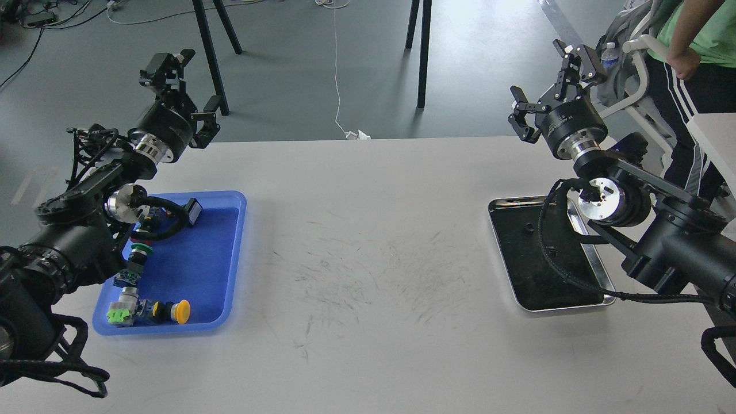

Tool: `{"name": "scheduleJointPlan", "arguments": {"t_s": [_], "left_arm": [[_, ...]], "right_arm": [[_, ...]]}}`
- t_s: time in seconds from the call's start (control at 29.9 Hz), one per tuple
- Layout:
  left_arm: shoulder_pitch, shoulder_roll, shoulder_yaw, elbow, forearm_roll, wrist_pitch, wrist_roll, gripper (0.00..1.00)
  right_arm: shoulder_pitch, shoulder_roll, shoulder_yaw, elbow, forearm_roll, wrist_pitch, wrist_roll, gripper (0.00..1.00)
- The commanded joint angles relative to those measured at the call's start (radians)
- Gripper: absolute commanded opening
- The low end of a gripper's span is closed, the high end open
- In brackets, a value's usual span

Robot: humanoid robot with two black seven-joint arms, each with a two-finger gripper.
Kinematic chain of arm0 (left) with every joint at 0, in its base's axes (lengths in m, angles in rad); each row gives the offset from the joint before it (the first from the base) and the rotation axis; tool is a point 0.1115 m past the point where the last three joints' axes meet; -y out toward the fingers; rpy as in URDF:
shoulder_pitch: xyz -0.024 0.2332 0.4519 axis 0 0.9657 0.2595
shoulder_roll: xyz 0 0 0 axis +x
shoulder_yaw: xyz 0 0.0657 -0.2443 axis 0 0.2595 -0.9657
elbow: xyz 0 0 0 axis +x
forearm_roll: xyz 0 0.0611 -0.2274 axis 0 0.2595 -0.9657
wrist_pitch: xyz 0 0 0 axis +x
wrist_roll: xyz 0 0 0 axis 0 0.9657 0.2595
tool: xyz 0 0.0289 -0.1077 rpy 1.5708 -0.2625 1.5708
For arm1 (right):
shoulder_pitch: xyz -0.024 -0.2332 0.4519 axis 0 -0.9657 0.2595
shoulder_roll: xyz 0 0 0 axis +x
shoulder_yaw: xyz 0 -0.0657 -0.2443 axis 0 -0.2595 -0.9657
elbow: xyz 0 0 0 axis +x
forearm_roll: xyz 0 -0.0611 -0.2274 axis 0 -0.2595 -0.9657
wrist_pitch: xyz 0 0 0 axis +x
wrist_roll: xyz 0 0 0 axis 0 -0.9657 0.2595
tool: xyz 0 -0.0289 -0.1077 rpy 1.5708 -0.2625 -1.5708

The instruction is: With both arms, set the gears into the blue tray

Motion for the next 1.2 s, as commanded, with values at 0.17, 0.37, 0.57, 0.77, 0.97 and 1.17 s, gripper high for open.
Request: {"name": "scheduleJointPlan", "arguments": {"t_s": [0.17,0.37,0.57,0.77,0.97,1.17], "left_arm": [[-0.002,-0.002,0.0,0.0,0.0,0.0,0.0,0.99],[-0.002,-0.004,0.0,0.0,0.0,0.0,0.0,0.99],[-0.002,-0.002,0.0,0.0,0.0,0.0,0.0,0.99],[-0.003,-0.002,0.0,0.0,0.0,0.0,0.0,0.99],[-0.003,-0.005,0.0,0.0,0.0,0.0,0.0,0.99],[-0.003,-0.005,0.0,0.0,0.0,0.0,0.0,0.99]], "right_arm": [[-0.002,-0.004,0.0,0.002,0.042,0.006,-0.002,0.99],[-0.003,-0.004,0.0,0.002,0.045,0.006,-0.007,0.99],[-0.003,-0.004,0.0,0.003,0.075,0.009,-0.01,0.99],[-0.003,-0.004,0.0,0.003,0.074,0.009,-0.01,0.99],[-0.003,-0.004,-0.002,0.002,0.074,0.009,-0.01,0.99],[-0.003,-0.004,-0.002,0.002,0.074,0.008,-0.01,0.99]]}}
